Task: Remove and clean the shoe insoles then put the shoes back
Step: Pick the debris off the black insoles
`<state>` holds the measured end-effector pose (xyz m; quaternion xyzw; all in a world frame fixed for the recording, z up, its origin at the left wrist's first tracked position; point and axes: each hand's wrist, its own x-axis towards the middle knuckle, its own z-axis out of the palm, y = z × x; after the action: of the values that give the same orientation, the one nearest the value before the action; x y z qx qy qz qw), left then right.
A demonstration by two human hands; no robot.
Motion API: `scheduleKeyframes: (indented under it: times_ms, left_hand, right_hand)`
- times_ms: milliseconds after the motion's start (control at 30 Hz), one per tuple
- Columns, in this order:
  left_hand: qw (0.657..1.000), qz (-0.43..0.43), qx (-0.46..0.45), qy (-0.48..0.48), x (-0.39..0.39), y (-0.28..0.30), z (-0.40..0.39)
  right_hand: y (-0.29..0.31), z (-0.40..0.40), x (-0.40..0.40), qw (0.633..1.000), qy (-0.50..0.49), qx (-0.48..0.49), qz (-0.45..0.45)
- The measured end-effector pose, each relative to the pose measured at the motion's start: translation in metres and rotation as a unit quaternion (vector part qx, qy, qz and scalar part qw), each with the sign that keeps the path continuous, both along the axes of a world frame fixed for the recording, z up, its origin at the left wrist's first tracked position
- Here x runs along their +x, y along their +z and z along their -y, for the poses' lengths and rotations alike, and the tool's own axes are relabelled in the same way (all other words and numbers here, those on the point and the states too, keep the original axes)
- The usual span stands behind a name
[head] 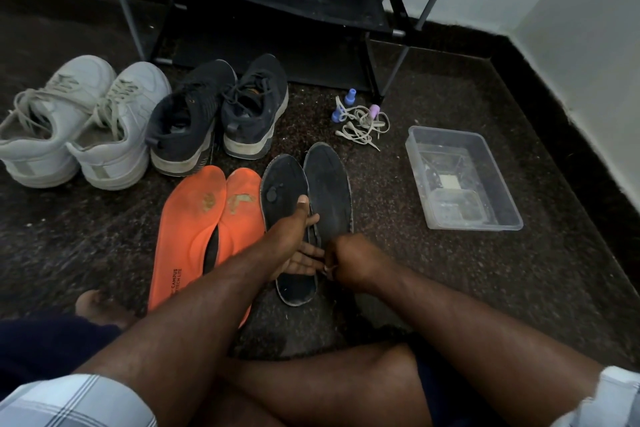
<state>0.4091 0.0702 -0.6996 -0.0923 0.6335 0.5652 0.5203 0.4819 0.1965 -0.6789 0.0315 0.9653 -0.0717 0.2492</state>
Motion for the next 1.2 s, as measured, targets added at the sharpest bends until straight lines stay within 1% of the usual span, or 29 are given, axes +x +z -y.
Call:
scheduleKeyframes:
  times_ms: [67, 233, 300, 400, 467, 533, 567, 633, 733, 867, 933, 1033, 1100, 1200]
  left_hand:
    - [1.000, -0.001, -0.002, 0.001, 0.000, 0.000, 0.000]
    - [1.000, -0.004, -0.006, -0.002, 0.000, 0.001, 0.000]
    - [1.000, -0.002, -0.006, -0.003, 0.000, 0.001, 0.000]
    - [1.000, 0.004, -0.004, 0.000, 0.000, 0.001, 0.000]
    - [1.000, 0.000, -0.005, 0.002, 0.000, 0.001, 0.000]
    - [1.000, -0.002, -0.006, 0.004, 0.001, 0.001, 0.000]
    - [1.000, -0.002, -0.007, 0.003, 0.001, 0.001, 0.000]
    - [1.000, 0.000, -0.004, -0.002, 0.001, 0.002, 0.001]
    - [1.000, 0.003, -0.003, -0.003, 0.000, 0.003, 0.001]
    - [1.000, -0.001, -0.002, 0.001, 0.001, 0.003, 0.001]
    - [1.000, -0.001, -0.001, 0.001, 0.001, 0.004, 0.002]
    - [1.000, -0.001, -0.004, -0.002, 0.000, 0.004, 0.001]
    - [1.000, 0.000, -0.007, 0.000, 0.000, 0.004, 0.001]
    - [1.000, -0.001, -0.005, -0.003, 0.000, 0.004, 0.001]
  right_hand:
    - [0.000, 0.001, 0.001, 1.000, 0.010, -0.015, 0.014]
    - [0.001, -0.024, -0.012, 0.995, -0.069, 0.014, -0.077]
    - [0.001, -0.016, -0.007, 0.997, -0.048, 0.025, -0.051]
    - [-0.002, -0.004, 0.002, 1.000, -0.001, 0.011, 0.002]
    - [-0.004, -0.013, -0.004, 0.999, -0.028, 0.010, -0.014]
    - [-0.002, -0.023, -0.011, 0.997, -0.057, 0.031, -0.047]
    - [-0.003, -0.025, -0.011, 0.996, -0.056, 0.043, -0.055]
    - [-0.002, -0.018, -0.007, 0.997, -0.033, 0.055, -0.037]
    - [-0.003, -0.012, -0.001, 0.999, -0.007, 0.034, -0.011]
    - [0.004, -0.030, -0.014, 0.993, -0.080, 0.044, -0.073]
    - [0.004, -0.027, -0.014, 0.994, -0.061, 0.055, -0.069]
    - [-0.003, -0.017, -0.009, 0.998, 0.002, 0.054, -0.031]
    - [-0.007, -0.023, -0.013, 0.998, 0.010, 0.052, -0.047]
    - [-0.005, -0.032, -0.031, 0.993, -0.020, 0.052, -0.102]
